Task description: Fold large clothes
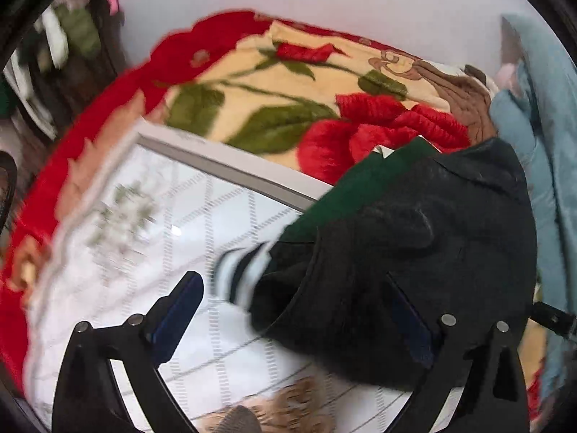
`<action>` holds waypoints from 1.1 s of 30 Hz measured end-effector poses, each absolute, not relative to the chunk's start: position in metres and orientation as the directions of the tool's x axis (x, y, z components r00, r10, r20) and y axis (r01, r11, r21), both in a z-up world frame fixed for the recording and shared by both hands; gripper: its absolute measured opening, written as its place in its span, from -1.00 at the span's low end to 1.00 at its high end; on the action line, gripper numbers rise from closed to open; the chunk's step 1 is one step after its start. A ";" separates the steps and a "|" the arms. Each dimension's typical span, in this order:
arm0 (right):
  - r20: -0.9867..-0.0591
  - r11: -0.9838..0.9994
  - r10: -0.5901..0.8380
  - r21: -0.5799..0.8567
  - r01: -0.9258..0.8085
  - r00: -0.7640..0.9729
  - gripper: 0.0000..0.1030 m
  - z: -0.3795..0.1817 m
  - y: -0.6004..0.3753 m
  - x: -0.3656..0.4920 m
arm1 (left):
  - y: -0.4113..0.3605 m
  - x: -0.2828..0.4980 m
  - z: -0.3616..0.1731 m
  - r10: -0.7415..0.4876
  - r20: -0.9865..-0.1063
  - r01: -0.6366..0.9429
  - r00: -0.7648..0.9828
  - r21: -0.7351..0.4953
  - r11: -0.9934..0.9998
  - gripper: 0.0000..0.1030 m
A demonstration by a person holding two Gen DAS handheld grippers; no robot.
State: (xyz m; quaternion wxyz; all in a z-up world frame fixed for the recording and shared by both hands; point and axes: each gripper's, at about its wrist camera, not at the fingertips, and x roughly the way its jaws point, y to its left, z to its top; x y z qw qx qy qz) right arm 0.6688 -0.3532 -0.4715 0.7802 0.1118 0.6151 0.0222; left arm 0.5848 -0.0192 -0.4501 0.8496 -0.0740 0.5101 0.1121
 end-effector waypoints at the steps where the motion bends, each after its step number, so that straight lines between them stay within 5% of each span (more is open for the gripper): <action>1: -0.963 0.989 0.092 0.119 0.093 0.254 1.00 -0.460 -0.343 0.659 | -0.021 0.578 -0.442 0.143 -0.877 -0.258 0.458 0.023 0.966 0.95; 4: -0.959 0.995 -0.055 -0.031 0.090 0.277 1.00 -0.443 -0.322 0.624 | -0.027 0.556 -0.420 0.182 -0.873 -0.233 0.453 0.081 0.969 0.96; 10: -0.929 0.987 -0.123 -0.079 0.136 0.349 1.00 -0.407 -0.301 0.532 | -0.033 0.497 -0.352 0.133 -0.861 -0.149 0.490 0.068 0.987 0.96; 33: -0.730 0.956 -0.263 -0.109 0.272 0.631 1.00 -0.028 -0.216 0.179 | -0.034 0.236 -0.057 0.000 -0.737 0.016 0.675 0.014 1.000 0.96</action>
